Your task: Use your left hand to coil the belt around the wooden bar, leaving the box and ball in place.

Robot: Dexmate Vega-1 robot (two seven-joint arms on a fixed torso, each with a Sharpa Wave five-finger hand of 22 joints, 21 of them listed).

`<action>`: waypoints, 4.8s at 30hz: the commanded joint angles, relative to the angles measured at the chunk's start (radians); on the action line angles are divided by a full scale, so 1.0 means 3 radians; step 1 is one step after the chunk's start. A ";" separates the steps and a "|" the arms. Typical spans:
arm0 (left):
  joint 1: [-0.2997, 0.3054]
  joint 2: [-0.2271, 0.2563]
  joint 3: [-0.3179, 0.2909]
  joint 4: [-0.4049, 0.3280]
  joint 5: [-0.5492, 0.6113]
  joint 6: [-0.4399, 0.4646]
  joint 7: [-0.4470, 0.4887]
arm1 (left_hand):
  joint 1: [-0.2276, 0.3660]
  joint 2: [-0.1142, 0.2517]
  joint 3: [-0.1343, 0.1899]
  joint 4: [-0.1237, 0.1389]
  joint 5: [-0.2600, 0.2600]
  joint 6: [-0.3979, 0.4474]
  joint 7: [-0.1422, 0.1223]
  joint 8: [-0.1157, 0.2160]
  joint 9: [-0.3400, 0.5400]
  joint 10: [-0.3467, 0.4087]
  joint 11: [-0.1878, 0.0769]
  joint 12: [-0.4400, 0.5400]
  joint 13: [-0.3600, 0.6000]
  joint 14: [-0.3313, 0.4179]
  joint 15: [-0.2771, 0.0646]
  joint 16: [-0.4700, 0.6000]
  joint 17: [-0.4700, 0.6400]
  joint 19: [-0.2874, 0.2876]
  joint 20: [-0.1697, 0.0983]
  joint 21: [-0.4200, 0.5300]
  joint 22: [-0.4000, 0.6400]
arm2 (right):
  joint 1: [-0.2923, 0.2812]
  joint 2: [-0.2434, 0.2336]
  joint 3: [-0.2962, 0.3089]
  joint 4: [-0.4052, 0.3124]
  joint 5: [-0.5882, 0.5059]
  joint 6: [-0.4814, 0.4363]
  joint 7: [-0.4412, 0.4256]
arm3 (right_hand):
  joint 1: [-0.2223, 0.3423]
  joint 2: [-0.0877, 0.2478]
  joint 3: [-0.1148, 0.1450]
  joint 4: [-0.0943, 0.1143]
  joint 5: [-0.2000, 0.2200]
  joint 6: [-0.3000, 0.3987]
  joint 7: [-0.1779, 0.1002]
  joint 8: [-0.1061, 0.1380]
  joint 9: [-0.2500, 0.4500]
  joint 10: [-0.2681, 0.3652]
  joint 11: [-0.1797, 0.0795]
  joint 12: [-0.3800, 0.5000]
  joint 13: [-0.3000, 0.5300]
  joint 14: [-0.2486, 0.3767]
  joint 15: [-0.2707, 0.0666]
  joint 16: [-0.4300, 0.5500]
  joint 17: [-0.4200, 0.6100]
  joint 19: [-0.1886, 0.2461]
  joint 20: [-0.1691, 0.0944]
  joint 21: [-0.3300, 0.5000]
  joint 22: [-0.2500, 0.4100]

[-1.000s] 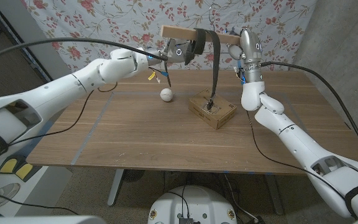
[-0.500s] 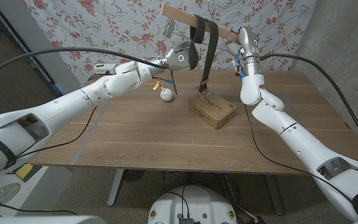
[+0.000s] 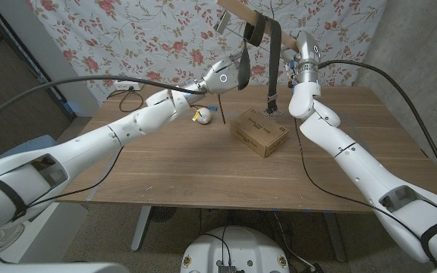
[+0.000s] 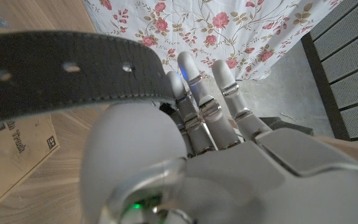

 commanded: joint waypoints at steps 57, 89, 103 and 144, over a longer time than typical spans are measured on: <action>0.0547 -0.0817 -0.1375 -0.1123 -0.5808 -0.0170 -0.2581 | 0.0381 0.0255 0.0094 -0.0408 -0.0529 0.0478 0.0307 -0.0047 -0.0310 0.0361 0.0147 -0.0079 -0.0268 0.0251 -0.0069 0.0165 0.0076 0.0177 -0.0032 0.0509 0.0062 | 0.1075 0.0322 -0.1236 0.2058 -0.0506 -0.0952 -0.1291 | 0.0240 0.0262 0.0094 0.0032 -0.0124 0.0025 -0.0016 -0.0080 0.0061 -0.0007 -0.0045 0.0041 0.0022 -0.0028 -0.0284 0.0078 0.0013 -0.0067 -0.0420 0.0027 0.0001; -0.0212 -0.1158 -0.1543 -0.0803 -0.7359 0.0877 -0.1965 | 0.0400 0.0273 0.0213 -0.0649 -0.0960 0.0608 0.0444 -0.0306 -0.0612 0.0590 0.0233 -0.0310 -0.0689 0.0407 -0.0048 0.0251 -0.0006 0.0248 -0.0048 0.0739 0.0049 | 0.0698 0.0619 -0.0164 0.2683 -0.2327 0.0400 -0.1633 | 0.0175 0.0219 0.0077 0.0085 -0.0107 0.0032 -0.0116 -0.0113 0.0074 -0.0065 -0.0065 0.0059 0.0084 -0.0112 -0.0285 0.0096 0.0016 -0.0208 -0.0468 -0.0063 -0.0002; -0.0596 -0.1140 -0.1465 -0.0472 -0.7688 0.1064 -0.2178 | -0.0905 -0.0249 0.0320 -0.0525 -0.0956 -0.0678 0.0538 -0.1698 -0.1333 -0.0961 0.0879 -0.1750 -0.1701 -0.1354 0.0577 -0.0092 -0.1227 -0.0264 0.0434 -0.0020 -0.0058 | 0.0633 0.0632 0.0129 0.2749 -0.2942 0.0790 -0.1633 | 0.0130 0.0169 0.0029 0.0119 -0.0061 0.0011 -0.0201 -0.0131 0.0072 -0.0119 -0.0068 0.0042 0.0115 -0.0193 -0.0283 0.0088 0.0014 -0.0394 -0.0491 -0.0179 -0.0007; -0.0264 -0.0896 -0.1549 -0.0770 -0.7479 0.1001 -0.1371 | -0.1688 0.0192 0.0244 -0.0576 -0.0925 -0.1653 0.0667 -0.2016 -0.1445 -0.2307 0.1243 -0.2084 -0.2368 -0.3103 0.1118 -0.0040 -0.2178 -0.1326 0.0791 -0.1159 -0.0048 | 0.0462 0.0640 0.0642 0.2521 -0.2910 0.1390 -0.1633 | 0.0146 0.0205 -0.0053 0.0110 0.0041 0.0023 -0.0201 -0.0125 0.0058 -0.0092 -0.0071 -0.0007 0.0090 -0.0207 -0.0287 0.0088 0.0012 -0.0402 -0.0483 -0.0190 0.0013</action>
